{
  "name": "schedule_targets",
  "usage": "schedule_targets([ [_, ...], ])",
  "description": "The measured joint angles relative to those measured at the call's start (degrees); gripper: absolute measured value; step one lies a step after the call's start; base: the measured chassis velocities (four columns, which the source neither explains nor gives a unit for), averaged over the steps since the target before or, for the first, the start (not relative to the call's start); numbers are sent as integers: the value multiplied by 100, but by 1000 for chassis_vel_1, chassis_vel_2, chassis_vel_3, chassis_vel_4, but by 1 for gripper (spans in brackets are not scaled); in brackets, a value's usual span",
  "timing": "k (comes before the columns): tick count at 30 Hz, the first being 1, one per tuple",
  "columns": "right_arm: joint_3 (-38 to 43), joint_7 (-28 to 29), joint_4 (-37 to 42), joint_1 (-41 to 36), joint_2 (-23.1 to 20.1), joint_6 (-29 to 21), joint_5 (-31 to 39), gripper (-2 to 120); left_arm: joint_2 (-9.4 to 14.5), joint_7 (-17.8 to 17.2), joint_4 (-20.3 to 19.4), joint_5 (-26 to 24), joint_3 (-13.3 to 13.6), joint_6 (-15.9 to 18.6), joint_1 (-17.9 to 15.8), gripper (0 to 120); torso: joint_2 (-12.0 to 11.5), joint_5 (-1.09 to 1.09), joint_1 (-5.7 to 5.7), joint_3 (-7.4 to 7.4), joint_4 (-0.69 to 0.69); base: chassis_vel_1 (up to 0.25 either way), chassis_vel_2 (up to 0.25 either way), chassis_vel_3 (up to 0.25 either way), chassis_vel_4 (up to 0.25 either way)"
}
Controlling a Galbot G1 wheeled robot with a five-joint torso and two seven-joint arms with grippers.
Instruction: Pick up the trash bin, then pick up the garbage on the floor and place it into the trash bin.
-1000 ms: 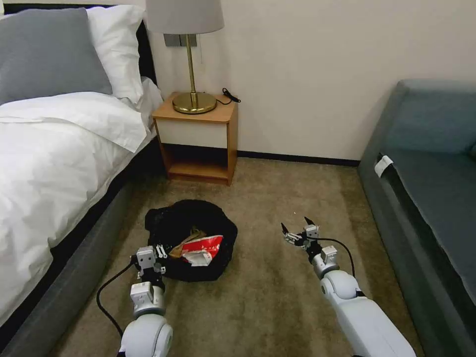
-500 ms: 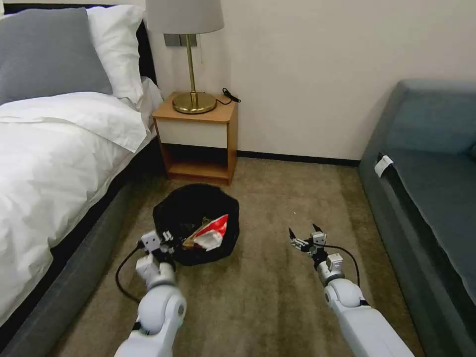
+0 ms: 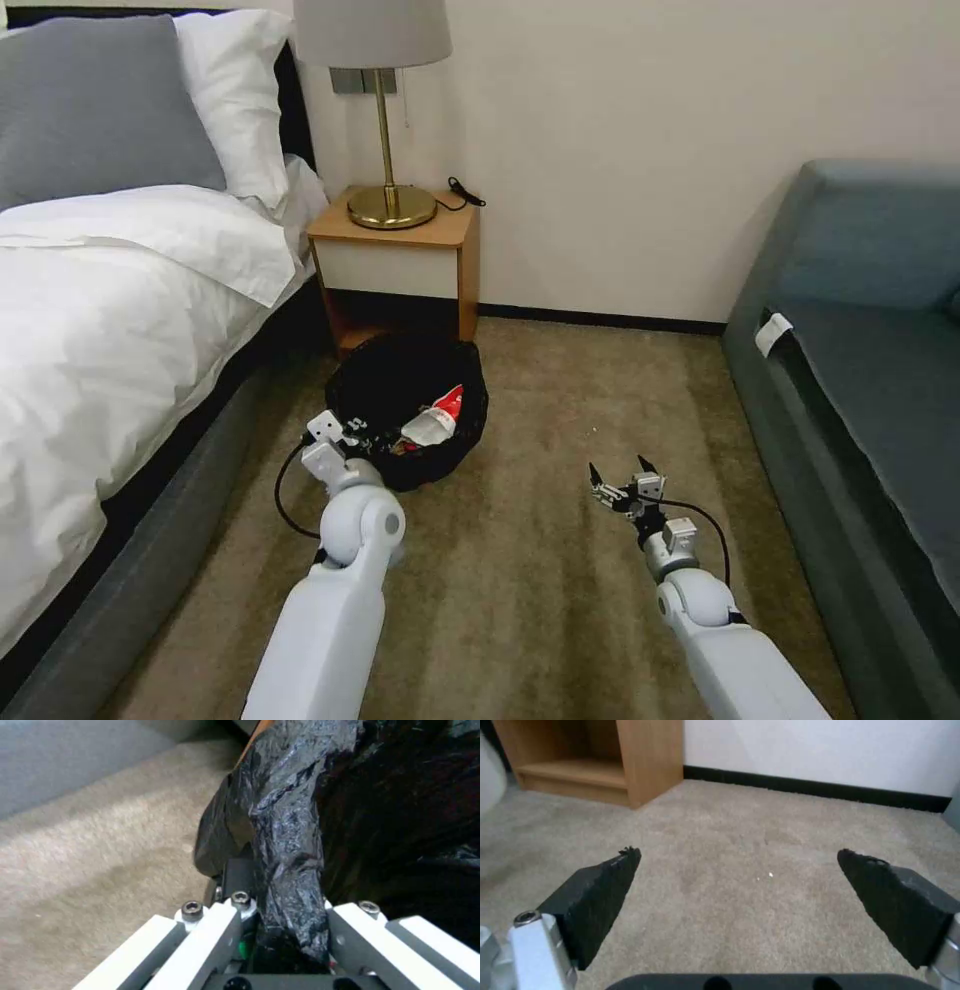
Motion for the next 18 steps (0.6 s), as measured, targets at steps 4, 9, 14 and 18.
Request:
schedule_targets([
  [4, 3, -14, -171, 63, 41, 75, -54, 100, -173, -41, 371, -120, -87, -46, -350, 3, 0, 0, 0, 0, 0, 0, 0, 0, 0],
  [9, 5, -34, -364, 134, 67, 160, -91, 100, -380, -57, 769, -206, -146, -89, -695, 3, 0, 1, 0, 1, 0, 0, 0, 0, 0],
  [14, 9, -54, -534, 228, 71, 237, -107, 100, -441, -39, 1421, -259, -241, -164, -1036, 3, 0, 0, 0, 0, 0, 0, 0, 0, 0],
  [18, 5, -84, -619, 288, 69, 270, -108, 100, -441, 19, 2132, -213, -336, -321, -1225, 3, 0, -1, 0, 0, -1, 0, 0, 0, 0],
])
